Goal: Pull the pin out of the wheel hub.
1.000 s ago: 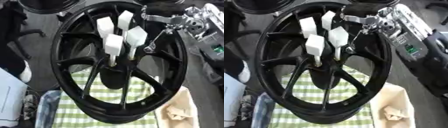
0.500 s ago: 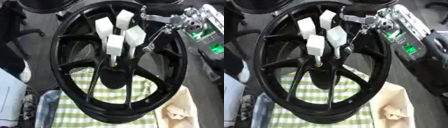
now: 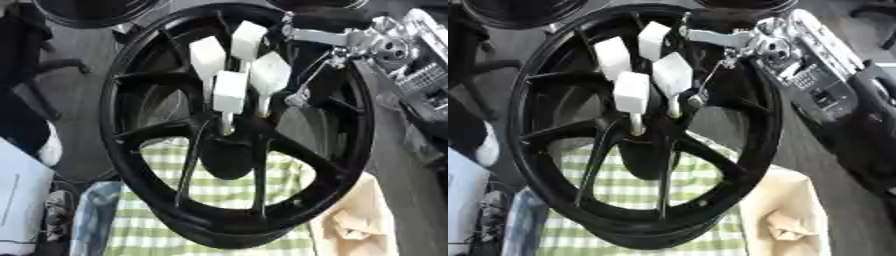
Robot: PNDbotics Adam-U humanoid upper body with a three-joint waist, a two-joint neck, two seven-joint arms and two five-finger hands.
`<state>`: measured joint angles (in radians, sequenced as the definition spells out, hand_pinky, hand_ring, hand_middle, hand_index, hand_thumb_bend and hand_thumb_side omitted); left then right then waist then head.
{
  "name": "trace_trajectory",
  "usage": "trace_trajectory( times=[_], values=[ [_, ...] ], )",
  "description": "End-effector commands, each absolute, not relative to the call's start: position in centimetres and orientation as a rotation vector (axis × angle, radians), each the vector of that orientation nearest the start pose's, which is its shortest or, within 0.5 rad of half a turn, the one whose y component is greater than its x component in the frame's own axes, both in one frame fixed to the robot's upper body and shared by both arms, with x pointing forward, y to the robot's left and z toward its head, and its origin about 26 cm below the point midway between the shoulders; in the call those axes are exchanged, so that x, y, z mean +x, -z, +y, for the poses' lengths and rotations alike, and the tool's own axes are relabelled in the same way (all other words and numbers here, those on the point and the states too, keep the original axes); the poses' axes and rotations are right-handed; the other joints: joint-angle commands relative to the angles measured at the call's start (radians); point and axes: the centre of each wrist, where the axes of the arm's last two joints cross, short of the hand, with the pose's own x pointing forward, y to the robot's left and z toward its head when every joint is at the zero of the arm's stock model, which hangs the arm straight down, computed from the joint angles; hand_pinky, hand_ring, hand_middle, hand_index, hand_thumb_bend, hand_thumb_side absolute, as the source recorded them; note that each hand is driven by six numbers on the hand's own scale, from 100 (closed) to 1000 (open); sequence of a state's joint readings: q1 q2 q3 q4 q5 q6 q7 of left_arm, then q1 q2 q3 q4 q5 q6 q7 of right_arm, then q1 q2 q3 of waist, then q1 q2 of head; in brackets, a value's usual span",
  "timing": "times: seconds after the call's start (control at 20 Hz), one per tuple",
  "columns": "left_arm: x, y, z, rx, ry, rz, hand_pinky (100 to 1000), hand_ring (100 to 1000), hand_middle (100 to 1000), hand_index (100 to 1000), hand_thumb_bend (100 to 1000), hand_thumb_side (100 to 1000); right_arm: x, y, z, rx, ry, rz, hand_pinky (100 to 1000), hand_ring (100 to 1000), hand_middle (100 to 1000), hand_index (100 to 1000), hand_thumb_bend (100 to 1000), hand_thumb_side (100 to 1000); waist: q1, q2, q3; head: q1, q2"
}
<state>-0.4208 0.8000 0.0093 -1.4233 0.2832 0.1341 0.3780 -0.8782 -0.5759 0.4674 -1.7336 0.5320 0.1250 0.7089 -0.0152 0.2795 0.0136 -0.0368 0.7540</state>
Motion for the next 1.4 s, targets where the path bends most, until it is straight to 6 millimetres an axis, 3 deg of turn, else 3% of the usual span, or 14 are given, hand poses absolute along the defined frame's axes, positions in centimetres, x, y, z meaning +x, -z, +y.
trace_trajectory(
  times=[0.05,0.55,0.85,1.1,1.4],
  values=[
    [35.5,-21.0,42.2,0.761,0.006,-1.794,900,850,867,874,428,788,34.7,-30.3,-16.7,-0.615,-1.833,-1.664,557,485,447,549,310,100,0.004,-0.021,-0.001,-0.001,-0.007],
    [35.4,-21.0,42.3,0.765,0.007,-1.791,901,849,867,874,427,788,33.6,-33.1,-18.5,-0.586,-1.643,-1.777,534,471,430,543,335,100,0.005,-0.027,-0.007,-0.004,0.000],
    [35.3,-21.0,42.5,0.770,0.003,-1.793,901,849,867,874,427,788,32.5,-35.5,-21.4,-0.605,-1.425,-1.871,525,465,422,542,360,100,0.004,-0.029,-0.013,-0.014,0.008],
    [35.2,-21.1,42.5,0.774,-0.001,-1.798,901,849,867,874,427,786,31.2,-36.4,-25.1,-0.690,-1.213,-1.925,527,466,422,543,379,100,0.004,-0.029,-0.019,-0.028,0.010],
    [34.8,-21.4,42.8,0.787,-0.012,-1.807,901,849,867,874,426,785,29.4,-35.6,-32.7,-1.020,-0.923,-1.783,539,472,431,546,390,100,0.002,-0.024,-0.027,-0.022,0.006]
  ],
)
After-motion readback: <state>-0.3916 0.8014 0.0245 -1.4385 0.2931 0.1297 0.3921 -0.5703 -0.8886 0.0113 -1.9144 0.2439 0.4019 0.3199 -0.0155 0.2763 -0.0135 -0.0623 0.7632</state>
